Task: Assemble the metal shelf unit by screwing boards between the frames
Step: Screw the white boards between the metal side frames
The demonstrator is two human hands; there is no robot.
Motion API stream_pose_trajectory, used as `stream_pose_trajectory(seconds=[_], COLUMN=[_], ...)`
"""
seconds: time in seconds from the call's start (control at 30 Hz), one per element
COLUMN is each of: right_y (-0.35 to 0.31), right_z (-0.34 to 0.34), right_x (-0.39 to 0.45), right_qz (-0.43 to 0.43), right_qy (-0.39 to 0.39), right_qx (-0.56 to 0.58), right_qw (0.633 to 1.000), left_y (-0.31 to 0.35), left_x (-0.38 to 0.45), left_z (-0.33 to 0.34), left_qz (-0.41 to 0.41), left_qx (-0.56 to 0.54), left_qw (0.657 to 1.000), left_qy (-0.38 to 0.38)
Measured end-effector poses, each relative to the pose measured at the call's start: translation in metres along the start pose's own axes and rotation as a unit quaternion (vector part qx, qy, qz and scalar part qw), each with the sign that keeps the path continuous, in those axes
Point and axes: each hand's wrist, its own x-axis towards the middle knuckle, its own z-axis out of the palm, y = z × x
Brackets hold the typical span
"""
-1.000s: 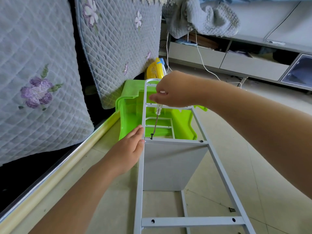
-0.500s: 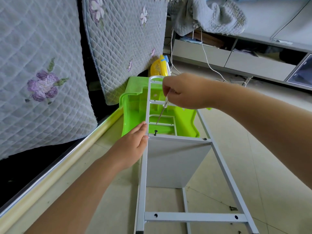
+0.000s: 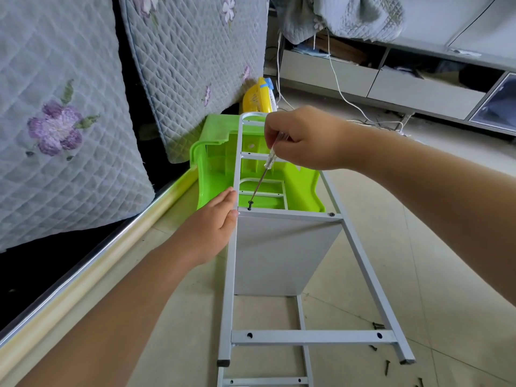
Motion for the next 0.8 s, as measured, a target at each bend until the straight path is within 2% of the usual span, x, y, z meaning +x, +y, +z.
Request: stream_pose_trajectory(seconds=[0.8], right_y=[-0.0026], right_z=[0.0014], right_x=[0.0097], right_qz=[0.007], right_qy=[-0.037], right_qx=[-0.032], right_qw=[0.999], left_y=[-0.0008], left_x=[-0.0004], left_z=[-0.0001], left_qz=[0.004], left_qx=[0.008], left_qw=[1.0], left_qy=[-0.006])
